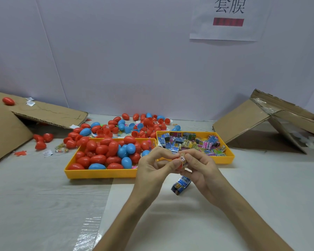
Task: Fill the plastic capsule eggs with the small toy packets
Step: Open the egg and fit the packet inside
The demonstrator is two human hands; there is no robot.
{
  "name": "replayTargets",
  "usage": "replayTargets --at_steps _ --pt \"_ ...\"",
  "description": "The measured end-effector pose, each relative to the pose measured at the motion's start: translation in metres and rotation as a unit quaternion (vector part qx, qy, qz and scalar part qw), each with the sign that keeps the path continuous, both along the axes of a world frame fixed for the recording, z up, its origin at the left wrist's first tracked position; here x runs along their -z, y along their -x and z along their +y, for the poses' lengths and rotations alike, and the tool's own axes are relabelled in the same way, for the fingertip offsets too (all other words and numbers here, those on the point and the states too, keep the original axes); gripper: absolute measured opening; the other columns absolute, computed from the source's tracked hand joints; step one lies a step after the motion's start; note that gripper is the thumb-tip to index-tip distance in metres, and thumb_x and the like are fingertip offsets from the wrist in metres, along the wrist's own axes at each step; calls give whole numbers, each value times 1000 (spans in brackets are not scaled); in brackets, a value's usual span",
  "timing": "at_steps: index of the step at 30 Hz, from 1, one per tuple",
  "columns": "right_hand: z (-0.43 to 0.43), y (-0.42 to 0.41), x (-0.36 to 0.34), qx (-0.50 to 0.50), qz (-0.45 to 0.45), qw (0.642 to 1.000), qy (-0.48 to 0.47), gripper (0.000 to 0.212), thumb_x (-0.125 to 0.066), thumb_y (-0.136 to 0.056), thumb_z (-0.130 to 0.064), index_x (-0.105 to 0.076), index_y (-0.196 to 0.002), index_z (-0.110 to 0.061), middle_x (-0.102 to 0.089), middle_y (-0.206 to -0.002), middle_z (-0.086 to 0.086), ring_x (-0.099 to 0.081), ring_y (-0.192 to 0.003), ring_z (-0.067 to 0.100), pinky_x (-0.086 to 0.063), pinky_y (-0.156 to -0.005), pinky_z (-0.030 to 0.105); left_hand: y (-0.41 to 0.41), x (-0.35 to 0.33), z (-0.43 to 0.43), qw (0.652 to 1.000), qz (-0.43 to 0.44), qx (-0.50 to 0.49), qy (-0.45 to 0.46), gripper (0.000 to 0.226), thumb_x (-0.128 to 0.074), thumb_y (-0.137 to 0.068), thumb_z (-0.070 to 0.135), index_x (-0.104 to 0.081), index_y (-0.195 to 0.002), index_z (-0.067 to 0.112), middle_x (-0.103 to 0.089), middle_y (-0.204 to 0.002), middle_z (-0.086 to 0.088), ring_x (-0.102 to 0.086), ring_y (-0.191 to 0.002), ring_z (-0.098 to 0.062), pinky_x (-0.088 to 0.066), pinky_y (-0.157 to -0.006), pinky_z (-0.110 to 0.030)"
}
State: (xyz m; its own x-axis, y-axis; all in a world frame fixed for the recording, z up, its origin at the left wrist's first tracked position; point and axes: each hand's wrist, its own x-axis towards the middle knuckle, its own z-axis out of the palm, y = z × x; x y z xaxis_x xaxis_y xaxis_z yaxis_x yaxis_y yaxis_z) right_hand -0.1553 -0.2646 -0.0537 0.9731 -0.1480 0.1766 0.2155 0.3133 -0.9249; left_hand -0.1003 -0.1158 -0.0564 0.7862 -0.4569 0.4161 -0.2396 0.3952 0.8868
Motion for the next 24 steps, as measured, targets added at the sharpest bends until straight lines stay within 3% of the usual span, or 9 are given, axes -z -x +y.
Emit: replayTargets --at_steps 10,16,21,24 --pt "-3 0 1 8 17 1000 -7 21 -68 -83 -28 -78 -96 -16 -71 -95 10 -70 -89 19 -58 -76 32 -1 -1 0 1000 6 -26 -1 16 -77 -71 17 -69 -81 8 -67 -83 -1 -75 -74 -24 -60 -65 -27" --pt "-4 -1 5 9 31 999 13 23 -64 -86 -26 -78 -99 -14 -71 -99 13 -69 -97 23 -54 -94 49 0 0 -1 1000 16 -7 6 20 -77 -71 15 -63 -80 3 -68 -80 6 -75 -69 -25 -59 -61 -27" --pt "-3 -2 2 41 51 998 21 16 -75 -84 -25 -78 -96 -15 -71 -95 10 -67 -84 20 -54 -71 29 -2 0 0 996 20 -74 -43 28 -75 -77 32 -60 -88 11 -73 -75 4 -72 -61 -18 -58 -57 -26" --pt "-10 -4 1 90 58 994 -35 21 -70 -80 -23 -74 -100 -16 -76 -99 6 -72 -86 17 -56 -70 23 -5 5 0 987 10 -128 -96 23 -77 -82 36 -61 -90 21 -68 -84 10 -69 -61 -13 -56 -58 -23"
